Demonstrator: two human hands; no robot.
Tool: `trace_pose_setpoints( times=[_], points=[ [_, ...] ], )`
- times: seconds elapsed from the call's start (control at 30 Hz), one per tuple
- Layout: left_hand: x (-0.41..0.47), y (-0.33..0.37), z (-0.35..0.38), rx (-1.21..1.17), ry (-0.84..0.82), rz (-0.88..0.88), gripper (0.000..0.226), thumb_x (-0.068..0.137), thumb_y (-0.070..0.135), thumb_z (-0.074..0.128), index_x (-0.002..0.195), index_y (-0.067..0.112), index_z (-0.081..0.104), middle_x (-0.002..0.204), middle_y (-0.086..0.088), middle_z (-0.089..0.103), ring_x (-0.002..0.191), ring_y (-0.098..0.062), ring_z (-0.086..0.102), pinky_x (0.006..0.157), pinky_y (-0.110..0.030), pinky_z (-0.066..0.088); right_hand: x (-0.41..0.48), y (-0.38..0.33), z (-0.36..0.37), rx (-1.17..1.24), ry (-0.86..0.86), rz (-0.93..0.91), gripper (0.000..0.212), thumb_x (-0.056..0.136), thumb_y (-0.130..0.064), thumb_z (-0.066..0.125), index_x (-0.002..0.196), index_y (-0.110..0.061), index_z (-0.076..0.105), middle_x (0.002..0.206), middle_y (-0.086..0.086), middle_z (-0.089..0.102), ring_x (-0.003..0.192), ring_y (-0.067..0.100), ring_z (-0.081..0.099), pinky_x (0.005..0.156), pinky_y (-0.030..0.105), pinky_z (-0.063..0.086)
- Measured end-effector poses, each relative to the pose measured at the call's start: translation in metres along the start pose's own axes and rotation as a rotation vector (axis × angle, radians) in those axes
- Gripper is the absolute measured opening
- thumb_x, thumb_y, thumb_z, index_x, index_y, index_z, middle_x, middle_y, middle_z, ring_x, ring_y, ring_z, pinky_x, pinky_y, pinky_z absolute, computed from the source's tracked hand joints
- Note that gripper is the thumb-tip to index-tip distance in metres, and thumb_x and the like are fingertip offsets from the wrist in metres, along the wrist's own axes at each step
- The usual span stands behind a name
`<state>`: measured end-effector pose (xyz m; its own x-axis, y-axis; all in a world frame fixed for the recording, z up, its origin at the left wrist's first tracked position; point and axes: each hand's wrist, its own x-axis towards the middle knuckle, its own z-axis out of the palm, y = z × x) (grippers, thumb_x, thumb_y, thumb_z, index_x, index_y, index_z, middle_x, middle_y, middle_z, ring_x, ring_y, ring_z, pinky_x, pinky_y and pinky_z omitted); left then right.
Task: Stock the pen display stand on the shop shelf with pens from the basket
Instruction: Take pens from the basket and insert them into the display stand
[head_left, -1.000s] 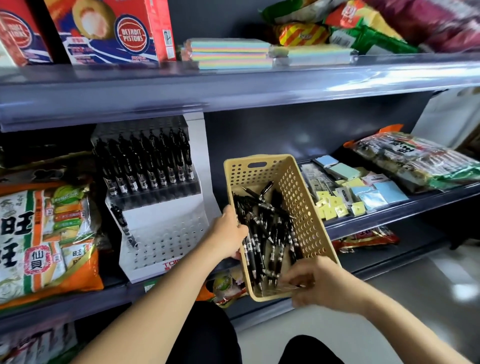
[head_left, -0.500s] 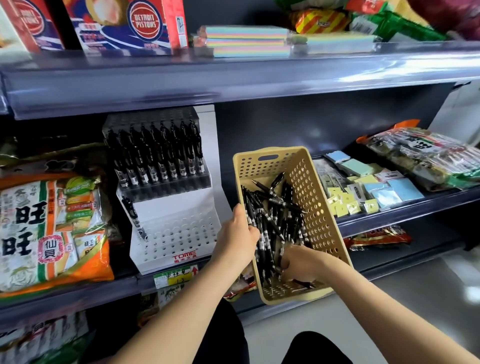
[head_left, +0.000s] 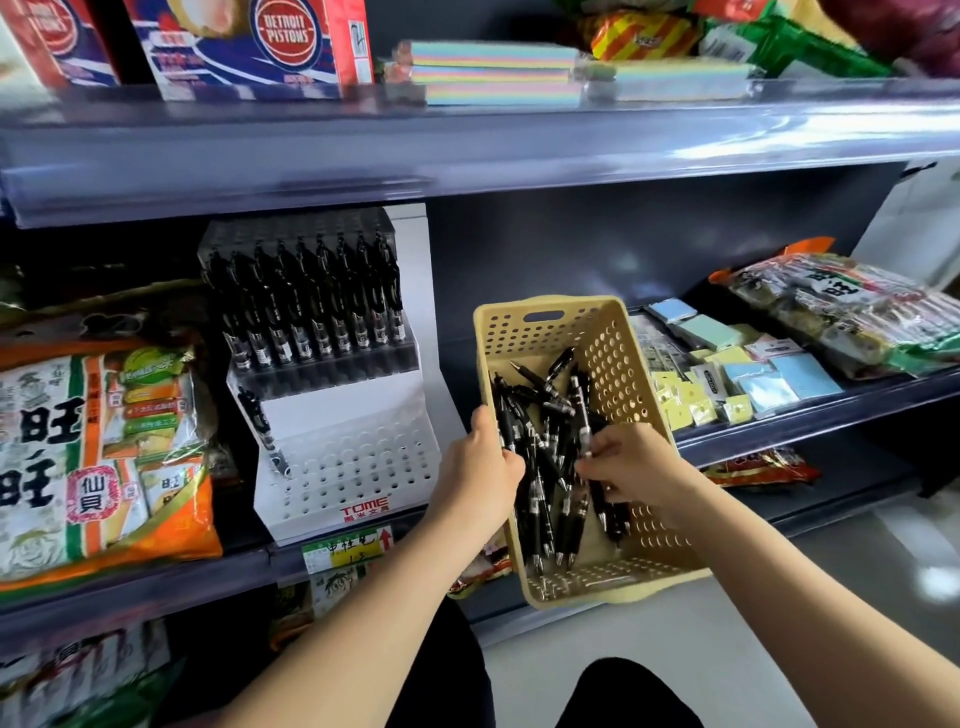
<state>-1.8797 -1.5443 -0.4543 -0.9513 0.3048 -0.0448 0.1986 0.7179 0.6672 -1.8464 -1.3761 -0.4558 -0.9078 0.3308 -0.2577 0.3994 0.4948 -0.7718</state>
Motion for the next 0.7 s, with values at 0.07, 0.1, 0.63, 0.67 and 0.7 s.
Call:
trace_pose_setpoints(
  times=[0.07,0.1,0.63,0.67,0.7],
  points=[
    [0.001,-0.001,0.000,-0.006,0.007,-0.002,0.036,0.096,0.018,0.042,0.130,0.014,0.030,0.073,0.000,0.047,0.057,-0.011,0.046,0.044,-0.022,0.034,0.004,0.000,0.003,0.032,0.030,0.049,0.018,0.082,-0.010,0.069,0.095,-0.002,0.060,0.096,0.013,0.064,0.084,0.026,0.067,0.074,0.040,0.059],
    [0.002,-0.002,0.000,-0.018,0.015,-0.011,0.034,0.096,0.018,0.043,0.127,0.014,0.032,0.072,-0.001,0.047,0.056,-0.012,0.046,0.044,-0.023,0.034,0.006,0.001,0.007,0.035,0.005,0.081,0.019,0.082,-0.012,0.070,0.094,-0.003,0.059,0.097,0.012,0.064,0.083,0.025,0.067,0.073,0.039,0.059],
    [0.009,-0.002,0.003,-0.024,0.036,-0.092,0.022,0.095,0.021,0.044,0.115,0.016,0.035,0.079,-0.004,0.052,0.063,-0.016,0.050,0.048,-0.028,0.035,0.012,-0.016,0.065,-0.260,-0.105,0.088,0.039,0.079,-0.026,0.069,0.058,-0.011,0.040,0.056,0.000,0.039,0.049,0.012,0.036,0.042,0.021,0.026],
    [0.009,-0.002,0.003,-0.024,0.032,-0.095,0.023,0.095,0.021,0.044,0.115,0.016,0.036,0.079,-0.004,0.051,0.064,-0.017,0.050,0.049,-0.029,0.036,0.012,-0.017,0.067,-0.240,-0.124,0.101,0.034,0.079,-0.023,0.069,0.060,-0.010,0.043,0.059,0.001,0.043,0.053,0.014,0.041,0.044,0.021,0.030],
    [0.009,-0.002,0.002,-0.023,0.027,-0.097,0.025,0.095,0.021,0.044,0.117,0.016,0.035,0.080,-0.004,0.051,0.065,-0.018,0.052,0.050,-0.030,0.038,0.013,-0.016,0.069,-0.210,-0.149,0.118,0.028,0.079,-0.020,0.069,0.065,-0.008,0.048,0.064,0.003,0.048,0.061,0.016,0.047,0.048,0.022,0.036]
  ],
)
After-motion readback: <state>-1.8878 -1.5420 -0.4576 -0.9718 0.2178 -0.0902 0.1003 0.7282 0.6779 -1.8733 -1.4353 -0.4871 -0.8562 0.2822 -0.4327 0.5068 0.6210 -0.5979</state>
